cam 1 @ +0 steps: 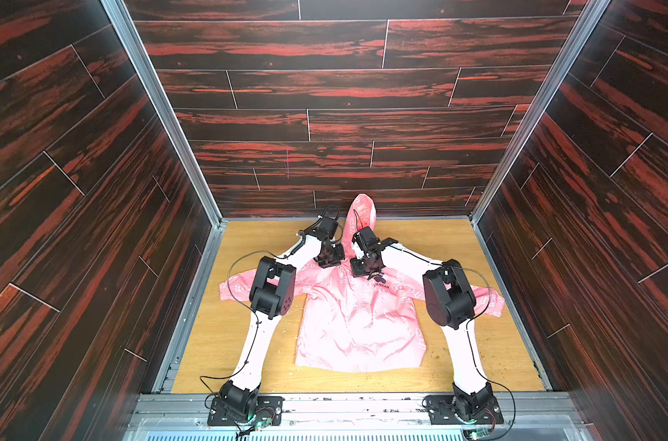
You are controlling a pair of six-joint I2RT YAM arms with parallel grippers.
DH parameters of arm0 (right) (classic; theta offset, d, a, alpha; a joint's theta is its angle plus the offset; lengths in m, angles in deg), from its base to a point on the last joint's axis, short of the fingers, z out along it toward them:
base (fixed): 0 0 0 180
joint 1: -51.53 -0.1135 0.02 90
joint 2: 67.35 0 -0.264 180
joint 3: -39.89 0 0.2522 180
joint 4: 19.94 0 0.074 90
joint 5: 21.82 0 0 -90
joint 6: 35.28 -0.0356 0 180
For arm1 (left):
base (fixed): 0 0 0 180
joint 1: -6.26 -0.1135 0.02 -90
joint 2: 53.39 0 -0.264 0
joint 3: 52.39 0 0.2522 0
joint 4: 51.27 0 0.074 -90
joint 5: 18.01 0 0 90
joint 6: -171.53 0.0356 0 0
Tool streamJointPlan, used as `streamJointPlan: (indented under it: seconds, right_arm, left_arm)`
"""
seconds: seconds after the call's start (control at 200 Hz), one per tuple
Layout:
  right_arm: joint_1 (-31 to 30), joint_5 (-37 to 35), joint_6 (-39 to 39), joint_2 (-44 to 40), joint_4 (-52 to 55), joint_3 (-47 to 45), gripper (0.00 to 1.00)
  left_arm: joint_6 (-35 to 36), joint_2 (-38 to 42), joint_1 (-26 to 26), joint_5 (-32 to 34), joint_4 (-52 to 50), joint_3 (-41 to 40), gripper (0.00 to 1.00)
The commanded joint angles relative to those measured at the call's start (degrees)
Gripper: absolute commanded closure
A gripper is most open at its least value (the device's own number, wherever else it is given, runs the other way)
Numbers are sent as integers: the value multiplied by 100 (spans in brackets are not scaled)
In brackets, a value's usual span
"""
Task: Unzip the jacket
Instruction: Unzip the zipper on the jacket.
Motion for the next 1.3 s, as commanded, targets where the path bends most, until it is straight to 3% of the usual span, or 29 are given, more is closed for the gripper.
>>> streamJointPlan:
  seconds: [0.0,0.451,0.621,0.641,0.676,0.782,0.807,0.822,0.857,1.062,1.207,1.298]
  right_arm:
    - [-124,175,108,-347,-27,-199,100]
    - [-263,-11,64,-824,-358,-1067,100]
    - [-263,-191,201,-817,-320,-976,100]
    - [-262,-244,226,-803,-294,-908,100]
    - [-264,-313,270,-746,-228,-770,100]
    - [-256,-517,449,-657,-214,-455,100]
    - [-256,-577,493,-660,-274,-432,100]
    - [-256,-623,511,-672,-309,-418,100]
    - [-247,-732,576,-690,-404,-410,100]
    - [-270,-1110,1398,-1195,-2004,-1335,100]
    - [-272,-1088,2154,-1657,-3389,-2319,100]
    - [-266,-931,2571,-1825,-3852,-2637,100]
  left_arm:
    - [-706,283,-174,437,586,-811,100]
    - [-987,968,-435,811,1267,-1843,100]
    - [-808,1214,-444,-121,2396,-2231,100]
    - [-763,1270,-446,-289,2623,-2355,93]
    - [-696,1389,-461,-506,3062,-2556,71]
    - [-162,1800,-541,-890,3720,-2928,39]
    - [-35,1878,-576,-935,3739,-2962,28]
    - [23,1921,-609,-998,3801,-2996,13]
    - [171,1992,-694,-1198,3976,-3067,1]
    - [1189,2041,-1054,-2295,4355,-3028,0]
    - [1671,1671,-1110,-3533,3489,-2316,4]
    - [2499,1616,-1103,-4015,2742,-2042,12]
